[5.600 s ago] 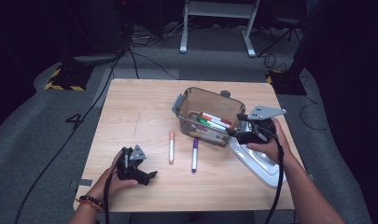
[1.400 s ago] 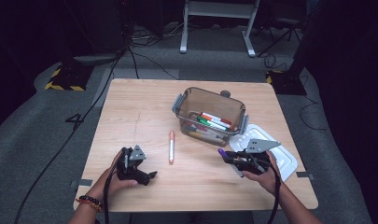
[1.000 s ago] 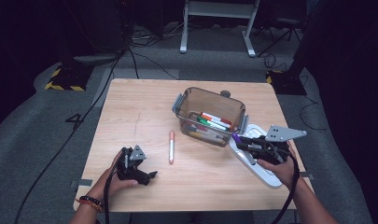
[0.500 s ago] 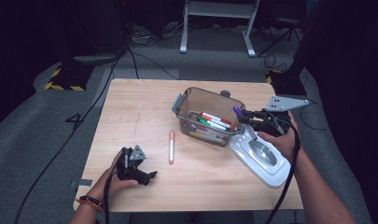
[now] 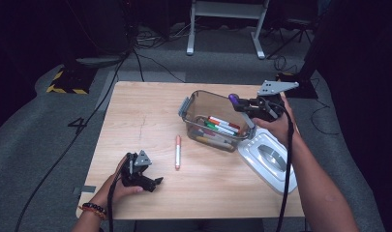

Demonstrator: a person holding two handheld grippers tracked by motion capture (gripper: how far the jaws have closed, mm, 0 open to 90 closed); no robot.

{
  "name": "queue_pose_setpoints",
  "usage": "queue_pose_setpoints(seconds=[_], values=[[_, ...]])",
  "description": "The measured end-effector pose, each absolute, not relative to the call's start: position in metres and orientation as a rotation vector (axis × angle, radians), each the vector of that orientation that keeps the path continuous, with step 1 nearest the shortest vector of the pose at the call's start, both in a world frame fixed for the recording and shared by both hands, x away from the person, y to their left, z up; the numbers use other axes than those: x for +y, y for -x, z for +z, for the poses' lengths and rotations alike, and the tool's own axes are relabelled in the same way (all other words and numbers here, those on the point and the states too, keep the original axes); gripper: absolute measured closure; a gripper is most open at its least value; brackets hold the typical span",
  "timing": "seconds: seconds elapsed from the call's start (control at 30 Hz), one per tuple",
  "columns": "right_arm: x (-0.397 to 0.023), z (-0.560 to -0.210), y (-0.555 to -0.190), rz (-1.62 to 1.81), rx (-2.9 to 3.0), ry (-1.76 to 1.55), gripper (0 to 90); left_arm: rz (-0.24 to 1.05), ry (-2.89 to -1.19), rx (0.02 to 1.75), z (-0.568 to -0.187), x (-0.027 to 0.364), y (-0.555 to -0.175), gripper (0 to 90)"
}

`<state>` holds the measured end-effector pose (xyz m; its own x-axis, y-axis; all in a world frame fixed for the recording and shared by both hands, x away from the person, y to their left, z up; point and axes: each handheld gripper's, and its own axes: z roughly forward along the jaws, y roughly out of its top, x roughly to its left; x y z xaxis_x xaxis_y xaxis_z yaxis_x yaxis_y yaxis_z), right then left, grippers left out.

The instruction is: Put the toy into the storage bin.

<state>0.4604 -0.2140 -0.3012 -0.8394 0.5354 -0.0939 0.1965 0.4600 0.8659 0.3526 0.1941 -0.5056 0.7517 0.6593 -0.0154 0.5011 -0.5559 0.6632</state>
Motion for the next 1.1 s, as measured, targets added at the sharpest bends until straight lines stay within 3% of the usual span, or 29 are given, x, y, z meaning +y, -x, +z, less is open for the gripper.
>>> queue_pose_setpoints(seconds=[0.53,1.1], values=[[-0.172,-0.341,-0.515,1.108,2.499,-0.700,74.7,0.309,-2.281,0.866,-0.506,0.194,-0.353,0.5],[-0.150,-0.383,-0.528,0.811,2.795,-0.645,74.6,0.308,-2.281,0.866,-0.506,0.194,-0.353,0.5]])
